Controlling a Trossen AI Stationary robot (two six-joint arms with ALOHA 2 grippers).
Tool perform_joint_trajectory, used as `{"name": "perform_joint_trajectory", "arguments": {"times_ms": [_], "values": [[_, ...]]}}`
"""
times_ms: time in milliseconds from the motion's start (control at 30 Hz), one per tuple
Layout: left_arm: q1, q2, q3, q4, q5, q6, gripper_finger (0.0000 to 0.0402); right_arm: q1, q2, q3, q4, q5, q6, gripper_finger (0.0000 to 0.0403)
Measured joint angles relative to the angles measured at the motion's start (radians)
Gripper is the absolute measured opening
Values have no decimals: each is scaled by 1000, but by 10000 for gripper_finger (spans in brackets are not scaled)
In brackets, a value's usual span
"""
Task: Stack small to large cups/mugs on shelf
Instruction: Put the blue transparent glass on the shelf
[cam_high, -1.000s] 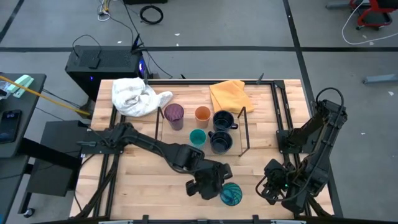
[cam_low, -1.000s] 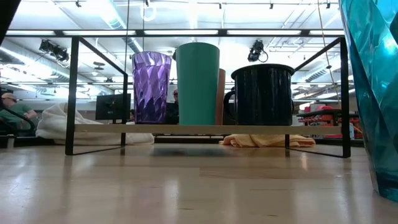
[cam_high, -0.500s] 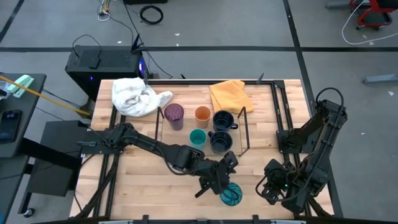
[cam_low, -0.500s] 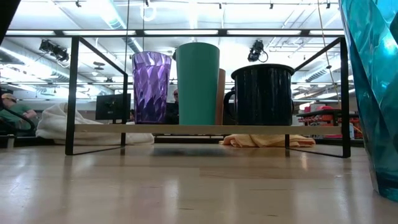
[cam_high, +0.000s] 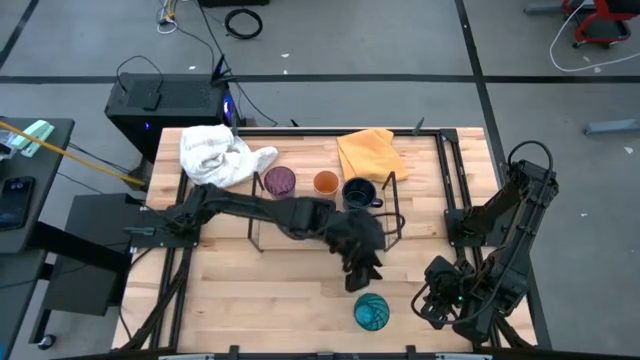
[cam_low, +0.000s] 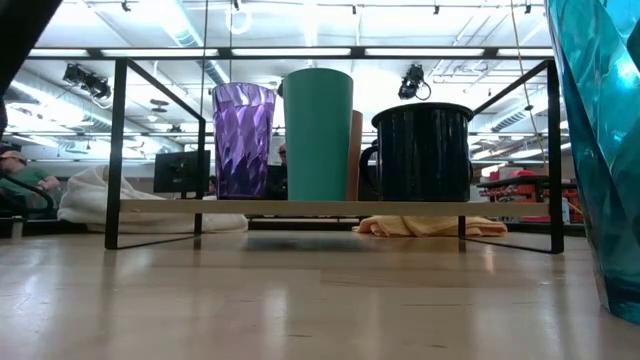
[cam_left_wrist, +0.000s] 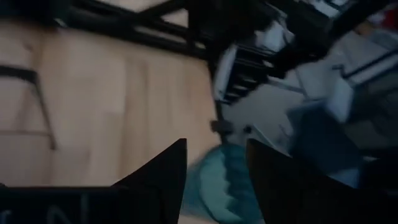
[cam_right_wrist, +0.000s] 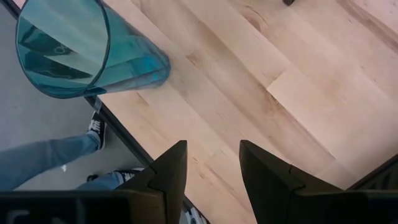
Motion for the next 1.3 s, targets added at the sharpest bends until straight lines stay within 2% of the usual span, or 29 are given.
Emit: {"name": "perform_joint_trajectory", "arguments": {"times_ms": [167,400,600,1300], "values": [[-54,4,0,-99,32,5,172,0,0,0,-3,0,-11,153],[-91,29,-1,-130,-88,35,172,0,0,0,-4,0,-10,153],[-89,58,-2,-166,-102,19,172,-1,0,0,0,0,-3,153],[-104,114,1,-89,-100,-32,172,-10,0,1,4,1,-16,153]]}}
